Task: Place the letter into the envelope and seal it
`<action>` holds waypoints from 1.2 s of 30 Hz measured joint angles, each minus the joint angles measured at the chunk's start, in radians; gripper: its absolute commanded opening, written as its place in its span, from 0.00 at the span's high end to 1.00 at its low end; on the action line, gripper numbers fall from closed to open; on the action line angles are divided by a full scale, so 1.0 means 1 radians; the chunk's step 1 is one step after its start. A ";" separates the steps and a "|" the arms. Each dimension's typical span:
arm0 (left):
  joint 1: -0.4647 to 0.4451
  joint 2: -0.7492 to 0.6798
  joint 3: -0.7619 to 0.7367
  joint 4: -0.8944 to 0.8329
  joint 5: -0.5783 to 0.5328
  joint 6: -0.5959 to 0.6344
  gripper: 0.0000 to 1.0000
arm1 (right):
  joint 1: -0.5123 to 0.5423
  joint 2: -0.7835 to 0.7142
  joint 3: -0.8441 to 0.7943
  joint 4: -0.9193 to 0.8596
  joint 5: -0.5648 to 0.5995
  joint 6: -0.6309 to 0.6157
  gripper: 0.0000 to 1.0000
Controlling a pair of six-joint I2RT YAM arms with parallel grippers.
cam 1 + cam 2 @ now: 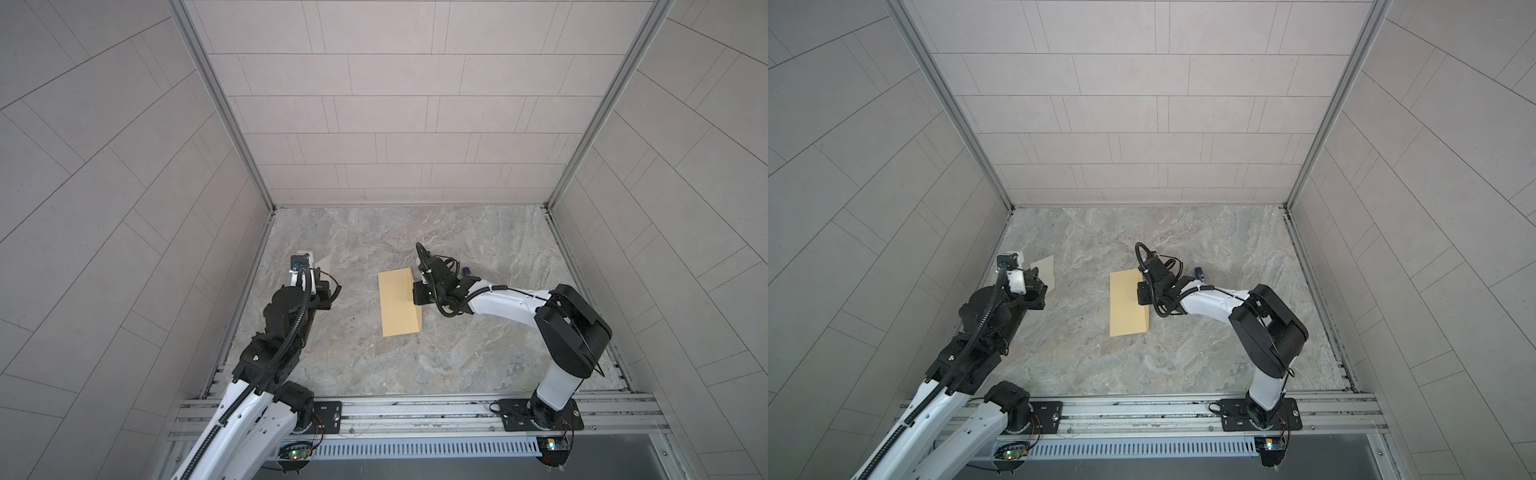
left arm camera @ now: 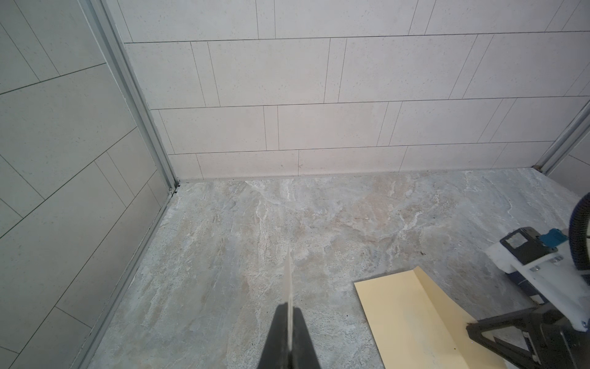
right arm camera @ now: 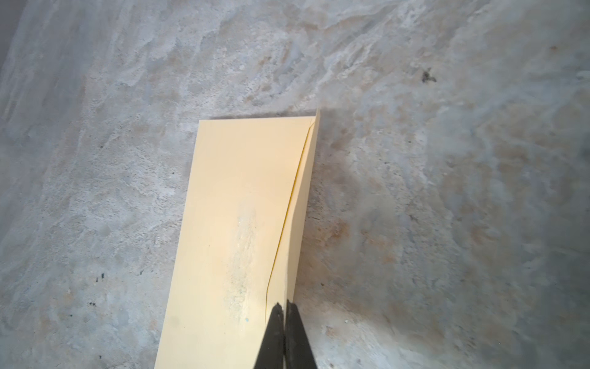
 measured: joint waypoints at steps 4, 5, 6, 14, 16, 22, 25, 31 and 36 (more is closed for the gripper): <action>0.000 0.000 0.000 0.000 0.000 -0.001 1.00 | -0.032 0.000 0.000 -0.036 0.000 -0.021 1.00; 0.000 0.000 0.000 0.000 0.000 -0.001 1.00 | -0.039 0.000 0.000 -0.043 0.000 -0.025 1.00; 0.000 0.000 0.000 0.000 0.000 -0.002 1.00 | -0.046 0.000 0.000 -0.050 0.000 -0.034 1.00; 0.000 0.002 0.000 0.001 0.000 -0.022 1.00 | -0.077 0.024 0.027 -0.101 -0.020 -0.072 0.85; 0.000 0.004 0.000 0.002 0.003 -0.035 1.00 | -0.082 0.037 0.045 -0.113 -0.026 -0.080 0.78; 0.002 0.014 0.000 0.014 0.024 -0.117 1.00 | -0.086 0.036 0.083 -0.141 -0.039 -0.113 0.53; 0.002 0.016 0.001 0.014 0.040 -0.186 1.00 | -0.086 -0.008 0.080 -0.156 -0.042 -0.118 0.48; 0.002 0.009 0.008 0.032 0.079 -0.389 1.00 | -0.086 -0.250 -0.015 -0.039 -0.081 -0.058 0.40; 0.002 -0.025 -0.002 0.116 0.126 -0.588 1.00 | -0.083 -0.407 -0.188 0.293 -0.143 0.141 0.34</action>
